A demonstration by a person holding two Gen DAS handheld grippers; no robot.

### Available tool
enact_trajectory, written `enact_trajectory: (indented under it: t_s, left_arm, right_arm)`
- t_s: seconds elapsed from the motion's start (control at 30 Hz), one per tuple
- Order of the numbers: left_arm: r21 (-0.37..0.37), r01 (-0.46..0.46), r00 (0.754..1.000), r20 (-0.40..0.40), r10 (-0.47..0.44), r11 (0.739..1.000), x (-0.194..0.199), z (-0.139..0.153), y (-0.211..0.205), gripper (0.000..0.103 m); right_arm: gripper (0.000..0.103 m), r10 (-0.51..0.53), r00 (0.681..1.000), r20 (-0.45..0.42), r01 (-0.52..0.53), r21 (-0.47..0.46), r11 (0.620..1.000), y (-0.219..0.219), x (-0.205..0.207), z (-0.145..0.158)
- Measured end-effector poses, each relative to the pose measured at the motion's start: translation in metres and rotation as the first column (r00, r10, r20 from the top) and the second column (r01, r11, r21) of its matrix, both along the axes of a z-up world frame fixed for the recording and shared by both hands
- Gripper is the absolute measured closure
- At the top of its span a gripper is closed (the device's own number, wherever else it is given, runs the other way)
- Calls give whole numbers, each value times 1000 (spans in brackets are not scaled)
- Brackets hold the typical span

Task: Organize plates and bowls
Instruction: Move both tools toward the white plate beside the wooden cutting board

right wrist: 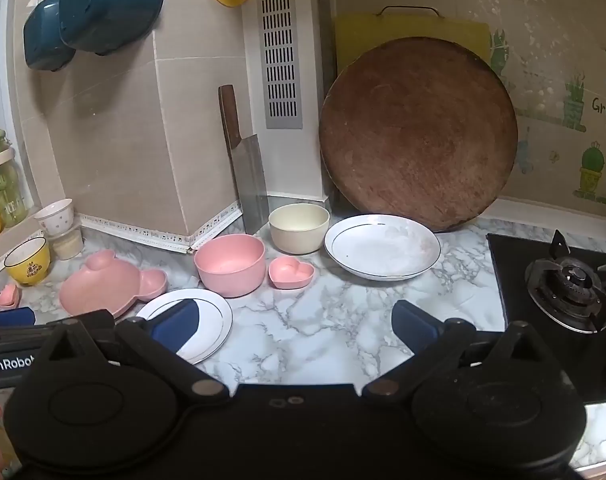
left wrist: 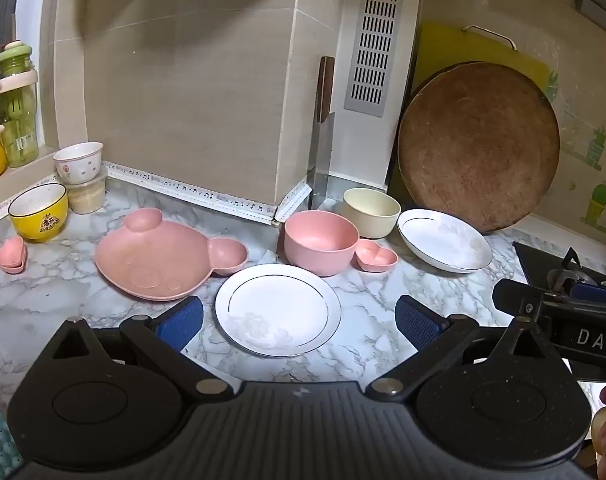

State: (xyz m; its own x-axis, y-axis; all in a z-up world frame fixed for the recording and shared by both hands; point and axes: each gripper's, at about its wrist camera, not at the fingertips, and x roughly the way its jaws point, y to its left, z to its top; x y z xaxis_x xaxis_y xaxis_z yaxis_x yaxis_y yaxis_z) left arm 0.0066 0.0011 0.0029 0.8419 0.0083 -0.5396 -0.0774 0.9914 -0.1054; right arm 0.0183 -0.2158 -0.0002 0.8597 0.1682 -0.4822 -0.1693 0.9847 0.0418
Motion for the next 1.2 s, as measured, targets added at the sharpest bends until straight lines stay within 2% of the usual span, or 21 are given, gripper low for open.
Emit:
enact_trajectory:
  t_s: [0.4, 1.13, 1.2]
  left_arm:
    - [6, 1, 1000, 1, -1, 1000, -1, 1, 2, 0]
    - [45, -11, 1000, 2, 11, 999, 2, 3, 3, 0]
    - [45, -11, 1000, 3, 10, 999, 3, 3, 3, 0]
  right_arm:
    - [0, -1, 1000, 17, 0, 18, 1000, 2, -1, 3]
    - [0, 15, 1000, 13, -15, -33, 999, 4, 5, 5]
    - [0, 17, 999, 46, -15, -37, 999, 5, 4, 5]
